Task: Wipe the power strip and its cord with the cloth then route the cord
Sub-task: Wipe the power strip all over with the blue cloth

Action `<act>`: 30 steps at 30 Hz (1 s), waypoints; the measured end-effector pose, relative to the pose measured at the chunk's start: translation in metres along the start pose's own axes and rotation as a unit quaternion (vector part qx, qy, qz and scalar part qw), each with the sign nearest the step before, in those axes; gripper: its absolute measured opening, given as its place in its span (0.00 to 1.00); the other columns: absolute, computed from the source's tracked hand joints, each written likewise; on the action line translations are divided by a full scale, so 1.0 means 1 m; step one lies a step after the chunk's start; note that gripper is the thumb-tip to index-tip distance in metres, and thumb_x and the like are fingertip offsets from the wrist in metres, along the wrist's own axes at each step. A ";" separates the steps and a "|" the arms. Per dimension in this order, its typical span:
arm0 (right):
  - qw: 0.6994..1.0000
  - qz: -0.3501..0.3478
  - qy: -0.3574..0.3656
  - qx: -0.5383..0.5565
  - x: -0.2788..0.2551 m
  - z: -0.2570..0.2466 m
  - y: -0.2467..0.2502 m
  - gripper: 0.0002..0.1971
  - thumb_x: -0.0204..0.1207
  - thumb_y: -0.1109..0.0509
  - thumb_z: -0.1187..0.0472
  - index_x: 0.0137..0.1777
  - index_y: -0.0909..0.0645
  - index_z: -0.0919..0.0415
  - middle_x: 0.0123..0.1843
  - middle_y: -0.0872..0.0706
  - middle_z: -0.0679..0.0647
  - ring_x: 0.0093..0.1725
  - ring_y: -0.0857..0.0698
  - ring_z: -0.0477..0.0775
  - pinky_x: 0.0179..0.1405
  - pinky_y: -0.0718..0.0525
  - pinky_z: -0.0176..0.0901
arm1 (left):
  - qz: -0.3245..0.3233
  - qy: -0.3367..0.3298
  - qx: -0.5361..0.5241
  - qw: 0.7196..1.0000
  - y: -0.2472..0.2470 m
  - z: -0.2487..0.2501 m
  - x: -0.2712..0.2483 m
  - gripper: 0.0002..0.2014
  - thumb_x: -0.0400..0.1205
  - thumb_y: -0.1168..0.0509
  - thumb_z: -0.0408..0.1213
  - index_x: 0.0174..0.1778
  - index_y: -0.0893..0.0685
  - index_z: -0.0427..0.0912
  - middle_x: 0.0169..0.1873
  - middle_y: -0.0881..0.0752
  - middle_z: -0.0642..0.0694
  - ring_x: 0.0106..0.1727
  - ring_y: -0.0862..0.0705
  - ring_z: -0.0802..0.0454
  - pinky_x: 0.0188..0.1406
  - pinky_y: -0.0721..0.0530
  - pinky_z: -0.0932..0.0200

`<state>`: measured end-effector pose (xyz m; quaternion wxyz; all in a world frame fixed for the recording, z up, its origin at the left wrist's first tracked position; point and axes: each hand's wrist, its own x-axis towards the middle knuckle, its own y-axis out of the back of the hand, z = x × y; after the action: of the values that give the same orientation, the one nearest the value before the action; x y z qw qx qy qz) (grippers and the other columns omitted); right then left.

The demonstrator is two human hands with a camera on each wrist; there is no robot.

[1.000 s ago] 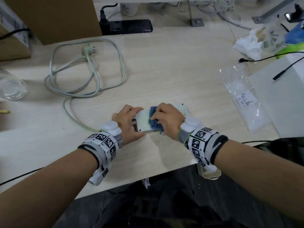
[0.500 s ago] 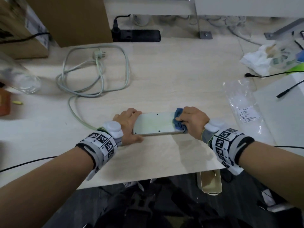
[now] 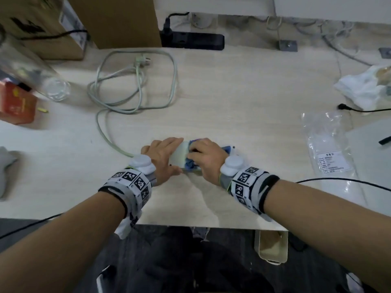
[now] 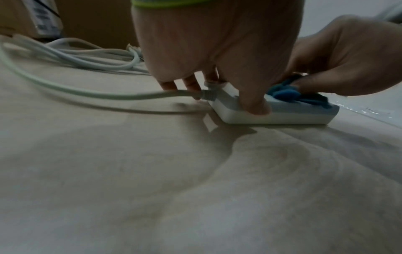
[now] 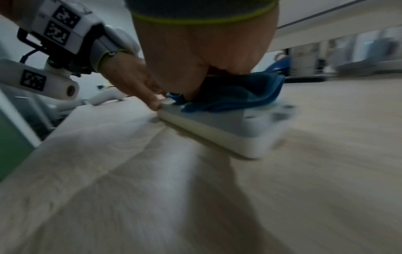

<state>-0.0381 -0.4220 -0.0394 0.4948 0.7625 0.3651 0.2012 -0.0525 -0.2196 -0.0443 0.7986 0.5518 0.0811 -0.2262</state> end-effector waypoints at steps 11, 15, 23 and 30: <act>0.981 -0.149 -0.018 -0.124 -0.063 0.041 0.029 0.23 0.80 0.42 0.66 0.77 0.32 0.62 0.79 0.32 0.57 0.80 0.39 0.64 0.76 0.42 0.59 | 0.015 0.050 -0.040 0.998 -0.011 -0.011 -0.002 0.40 0.65 0.34 0.67 0.72 0.44 0.72 0.67 0.25 0.52 0.69 0.28 0.43 0.66 0.29 0.43; 0.991 -0.116 -0.022 -0.069 -0.083 0.056 0.023 0.21 0.72 0.42 0.72 0.64 0.22 0.62 0.68 0.20 0.58 0.69 0.26 0.70 0.71 0.32 0.59 | 0.042 0.026 -0.054 0.997 -0.010 -0.003 -0.006 0.39 0.71 0.29 0.58 0.75 0.41 0.64 0.70 0.27 0.55 0.72 0.33 0.48 0.69 0.36 0.46; 0.992 -0.091 0.092 -0.010 -0.005 0.009 -0.015 0.26 0.59 0.26 0.76 0.61 0.22 0.69 0.65 0.18 0.69 0.67 0.25 0.68 0.67 0.30 0.58 | 0.075 0.009 -0.095 0.993 -0.017 -0.009 0.000 0.44 0.69 0.25 0.52 0.80 0.40 0.59 0.76 0.30 0.56 0.76 0.35 0.50 0.75 0.40 0.50; 0.986 -0.136 0.066 -0.069 0.032 -0.005 -0.003 0.30 0.72 0.30 0.66 0.76 0.31 0.57 0.79 0.33 0.51 0.80 0.42 0.55 0.78 0.52 0.61 | 0.109 0.011 -0.160 0.981 -0.023 -0.014 0.001 0.52 0.63 0.24 0.49 0.81 0.45 0.56 0.72 0.26 0.55 0.74 0.30 0.53 0.76 0.40 0.54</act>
<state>-0.0219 -0.3935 -0.0416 0.5434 0.6549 0.4828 0.2069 -0.0600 -0.2135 -0.0694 0.8956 0.4248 0.0643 -0.1154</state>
